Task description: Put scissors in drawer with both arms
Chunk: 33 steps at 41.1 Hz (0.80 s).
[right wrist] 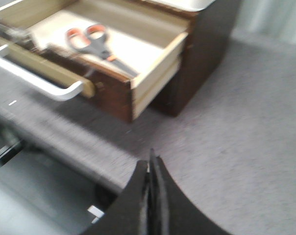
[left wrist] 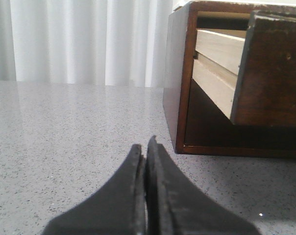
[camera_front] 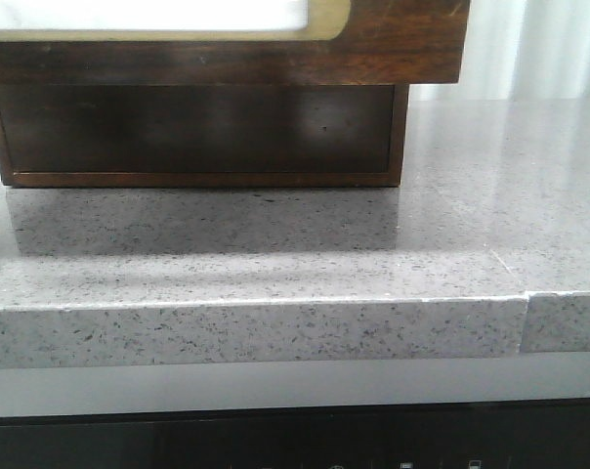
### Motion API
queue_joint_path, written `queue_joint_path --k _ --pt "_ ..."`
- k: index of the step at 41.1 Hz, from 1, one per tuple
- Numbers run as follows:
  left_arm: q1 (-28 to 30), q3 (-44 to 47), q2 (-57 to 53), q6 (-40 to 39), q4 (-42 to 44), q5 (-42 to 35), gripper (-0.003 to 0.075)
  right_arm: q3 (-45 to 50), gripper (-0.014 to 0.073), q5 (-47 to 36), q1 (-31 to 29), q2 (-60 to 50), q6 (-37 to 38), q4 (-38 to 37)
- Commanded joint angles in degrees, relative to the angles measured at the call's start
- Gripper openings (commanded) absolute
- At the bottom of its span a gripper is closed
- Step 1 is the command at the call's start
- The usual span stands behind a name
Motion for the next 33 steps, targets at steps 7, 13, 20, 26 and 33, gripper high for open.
queue_joint_path --k 7,13,20,26,33 --pt "-0.4 1.4 -1.1 -0.7 -0.4 -4.8 -0.002 16.6 -0.0069 -26.7 -14.4 -8.5 -0.3 -3.1" --pt "-0.4 1.4 -1.1 -0.7 -0.4 -4.8 -0.002 28.9 -0.0069 -35.5 -20.5 -14.3 -0.3 -3.1" --pt "-0.4 1.4 -1.1 -0.7 -0.4 -4.8 -0.002 40.2 -0.0069 -43.4 -21.9 -19.9 -0.3 -3.1" --pt "-0.4 1.4 -1.1 -0.7 -0.4 -4.8 -0.002 48.0 -0.0069 -50.1 -21.9 -23.6 -0.3 -3.1" --pt "-0.4 1.4 -1.1 -0.7 -0.4 -4.8 -0.002 55.5 -0.0069 -57.7 -21.9 -26.1 -0.3 -3.0"
